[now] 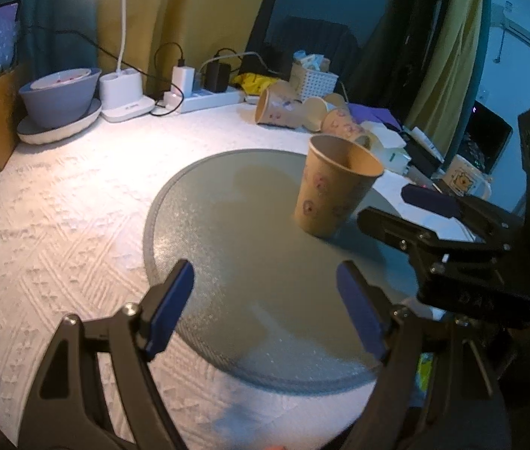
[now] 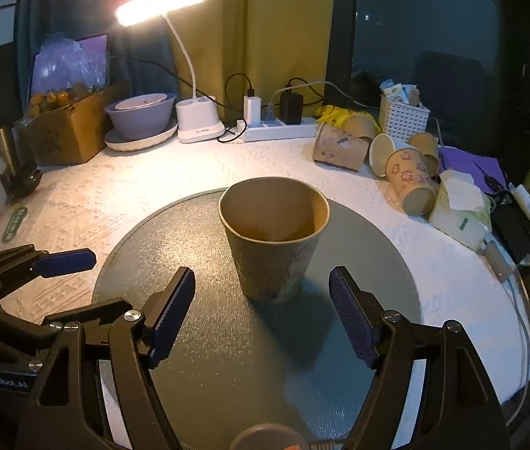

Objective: Flip cup upright
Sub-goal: 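Open the right gripper and withdraw it from the upright cup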

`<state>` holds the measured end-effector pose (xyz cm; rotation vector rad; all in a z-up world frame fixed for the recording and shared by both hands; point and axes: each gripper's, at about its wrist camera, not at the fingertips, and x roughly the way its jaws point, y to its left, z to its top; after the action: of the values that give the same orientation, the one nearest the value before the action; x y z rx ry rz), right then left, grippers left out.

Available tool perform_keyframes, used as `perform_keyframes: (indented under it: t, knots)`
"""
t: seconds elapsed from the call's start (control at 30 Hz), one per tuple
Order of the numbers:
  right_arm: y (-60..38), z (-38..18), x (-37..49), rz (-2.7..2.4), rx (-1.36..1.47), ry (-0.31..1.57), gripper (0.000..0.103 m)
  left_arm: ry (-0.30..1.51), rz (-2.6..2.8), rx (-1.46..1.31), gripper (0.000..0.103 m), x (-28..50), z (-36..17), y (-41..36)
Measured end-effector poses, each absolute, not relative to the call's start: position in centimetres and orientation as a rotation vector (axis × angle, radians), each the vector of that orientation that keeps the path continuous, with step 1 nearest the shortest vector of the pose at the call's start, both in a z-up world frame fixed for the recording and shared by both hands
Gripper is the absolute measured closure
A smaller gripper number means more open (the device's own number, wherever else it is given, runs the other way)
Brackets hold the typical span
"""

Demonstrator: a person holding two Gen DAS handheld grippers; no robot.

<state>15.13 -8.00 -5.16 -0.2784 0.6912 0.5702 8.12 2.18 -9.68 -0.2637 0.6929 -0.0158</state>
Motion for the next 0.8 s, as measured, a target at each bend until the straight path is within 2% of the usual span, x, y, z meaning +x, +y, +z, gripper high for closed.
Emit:
perform_keyframes:
  t: [0.17,0.7,0.8]
  knots:
    - [-8.6,-4.5,13.9,0.562,-0.275,0.674,0.026,0.667,-0.017,-0.252,0.019,7.1,-8.9,1.7]
    - [-11.7,-1.1,10.2,0.527,-0.223,0.580,0.026,0.560,-0.031,-0.157,0.016,4.0,-4.5,-1.1]
    - [-12.3,-0.2,9.4,0.522,-0.212,0.556,0.026,0.528,-0.032,-0.141,0.009,3.2,-3.4,-1.5]
